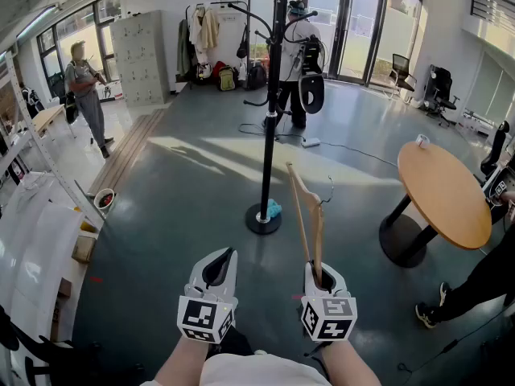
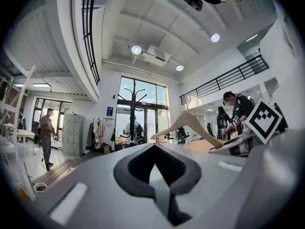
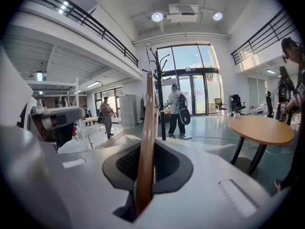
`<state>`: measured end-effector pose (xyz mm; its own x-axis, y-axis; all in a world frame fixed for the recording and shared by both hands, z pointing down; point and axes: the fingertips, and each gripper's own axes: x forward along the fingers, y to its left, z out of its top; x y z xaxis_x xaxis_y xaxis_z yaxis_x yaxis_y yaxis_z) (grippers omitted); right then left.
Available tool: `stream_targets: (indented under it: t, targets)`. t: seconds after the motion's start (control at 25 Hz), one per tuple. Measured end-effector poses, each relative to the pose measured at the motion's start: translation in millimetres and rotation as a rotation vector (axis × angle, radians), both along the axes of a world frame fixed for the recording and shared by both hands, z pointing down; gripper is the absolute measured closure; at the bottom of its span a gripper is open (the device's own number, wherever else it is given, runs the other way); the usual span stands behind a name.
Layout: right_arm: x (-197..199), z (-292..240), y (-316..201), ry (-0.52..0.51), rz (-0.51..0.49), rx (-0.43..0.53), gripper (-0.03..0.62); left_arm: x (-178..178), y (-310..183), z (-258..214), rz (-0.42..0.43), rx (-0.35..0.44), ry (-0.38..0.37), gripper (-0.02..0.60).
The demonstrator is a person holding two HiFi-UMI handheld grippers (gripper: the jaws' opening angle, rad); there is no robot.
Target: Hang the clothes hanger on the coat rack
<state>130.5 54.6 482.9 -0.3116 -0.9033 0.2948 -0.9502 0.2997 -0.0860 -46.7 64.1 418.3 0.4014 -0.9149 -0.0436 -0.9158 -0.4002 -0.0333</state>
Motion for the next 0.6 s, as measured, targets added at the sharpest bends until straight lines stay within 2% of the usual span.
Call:
stream_targets:
  t: [0.6]
  targets:
    - [-1,8,-13,0.000,0.014,-0.012,0.539,-5,-17,11,0.004,-0.026,0.002,0.581]
